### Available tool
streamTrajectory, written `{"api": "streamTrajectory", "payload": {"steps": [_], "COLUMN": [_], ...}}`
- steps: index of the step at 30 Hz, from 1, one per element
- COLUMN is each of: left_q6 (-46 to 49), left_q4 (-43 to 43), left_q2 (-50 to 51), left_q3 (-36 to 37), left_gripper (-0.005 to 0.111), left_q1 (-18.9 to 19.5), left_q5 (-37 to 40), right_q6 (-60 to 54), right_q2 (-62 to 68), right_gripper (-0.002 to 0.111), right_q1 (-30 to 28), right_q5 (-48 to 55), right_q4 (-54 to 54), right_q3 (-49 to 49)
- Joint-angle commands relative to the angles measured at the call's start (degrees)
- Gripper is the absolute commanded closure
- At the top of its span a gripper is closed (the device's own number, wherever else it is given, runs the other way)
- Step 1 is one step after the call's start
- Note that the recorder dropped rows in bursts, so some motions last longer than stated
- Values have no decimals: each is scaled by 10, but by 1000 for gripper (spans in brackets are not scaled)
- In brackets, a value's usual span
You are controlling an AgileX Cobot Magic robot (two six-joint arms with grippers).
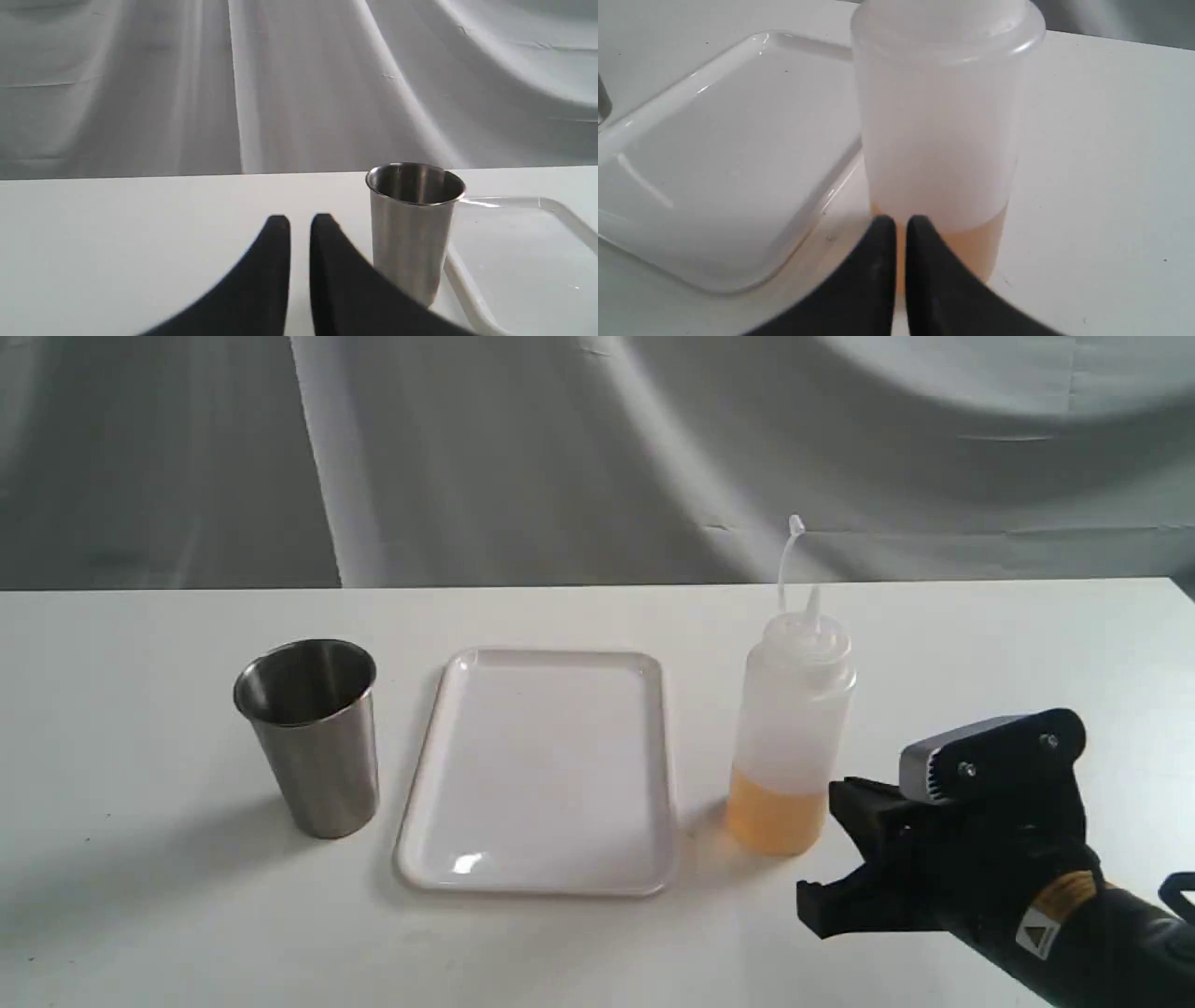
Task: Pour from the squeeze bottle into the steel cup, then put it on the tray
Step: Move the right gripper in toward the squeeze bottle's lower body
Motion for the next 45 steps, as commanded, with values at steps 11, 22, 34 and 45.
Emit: {"api": "streamTrajectory", "payload": {"steps": [11, 22, 34, 45], "left_q6": [-3, -1, -3, -1], "left_q4": [-2, -2, -2, -2], "left_q2": [-3, -3, -3, -3], "left_q3": [3, 3, 3, 3], "left_gripper": [98, 98, 98, 98], "left_q1": [0, 0, 0, 0], "left_q5": [-1, -1, -1, -1], "right_q6": [-3, -3, -3, -3], "right_q2": [3, 3, 79, 146], "right_gripper": [21, 20, 20, 20], "right_q1": [1, 1, 1, 1], "right_q5": [7, 0, -13, -42], "right_q4": [3, 6, 4, 22], "right_q3": [1, 1, -66, -117]}}
